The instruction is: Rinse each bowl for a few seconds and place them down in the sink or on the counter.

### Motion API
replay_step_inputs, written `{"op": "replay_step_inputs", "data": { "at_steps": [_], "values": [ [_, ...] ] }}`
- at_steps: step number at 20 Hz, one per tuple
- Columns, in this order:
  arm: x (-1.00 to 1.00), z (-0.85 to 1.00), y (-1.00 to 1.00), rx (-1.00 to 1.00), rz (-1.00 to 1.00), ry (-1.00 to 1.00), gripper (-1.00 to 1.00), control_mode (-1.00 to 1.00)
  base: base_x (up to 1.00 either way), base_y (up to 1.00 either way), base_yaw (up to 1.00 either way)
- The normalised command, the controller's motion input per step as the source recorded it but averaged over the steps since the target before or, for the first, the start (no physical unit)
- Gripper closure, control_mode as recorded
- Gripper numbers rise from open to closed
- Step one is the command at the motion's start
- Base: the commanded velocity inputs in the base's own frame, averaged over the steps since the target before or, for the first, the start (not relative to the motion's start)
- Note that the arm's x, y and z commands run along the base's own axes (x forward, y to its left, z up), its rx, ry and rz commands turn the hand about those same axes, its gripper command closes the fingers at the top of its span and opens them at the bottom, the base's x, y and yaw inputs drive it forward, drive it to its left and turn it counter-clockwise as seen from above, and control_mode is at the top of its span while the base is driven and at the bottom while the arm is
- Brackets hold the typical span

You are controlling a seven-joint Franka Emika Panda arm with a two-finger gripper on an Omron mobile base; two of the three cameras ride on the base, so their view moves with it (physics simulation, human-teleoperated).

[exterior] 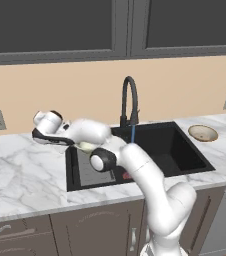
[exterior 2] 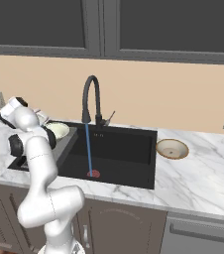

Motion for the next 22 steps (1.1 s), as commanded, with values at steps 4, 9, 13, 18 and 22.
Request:
{"op": "replay_step_inputs", "data": {
  "at_steps": [4,9,13,18,22],
  "values": [
    [0.08,-0.28,0.13,0.0,-0.01,0.0,1.0,-1.0,0.0,0.0,0.0],
    [0.02,-0.28,0.04,0.0,-0.01,0.0,1.0,-1.0,0.0,0.0,0.0],
    [0.0,-0.35,0.0,0.0,0.0,0.0,1.0,-1.0,0.0,0.0,0.0],
    [-0.06,-0.42,-0.02,0.03,0.0,0.0,1.0,-1.0,0.0,0.0,0.0],
    [-0.11,-0.29,-0.08,0.02,0.0,-0.03,1.0,-1.0,0.0,0.0,0.0]
  ]
}}
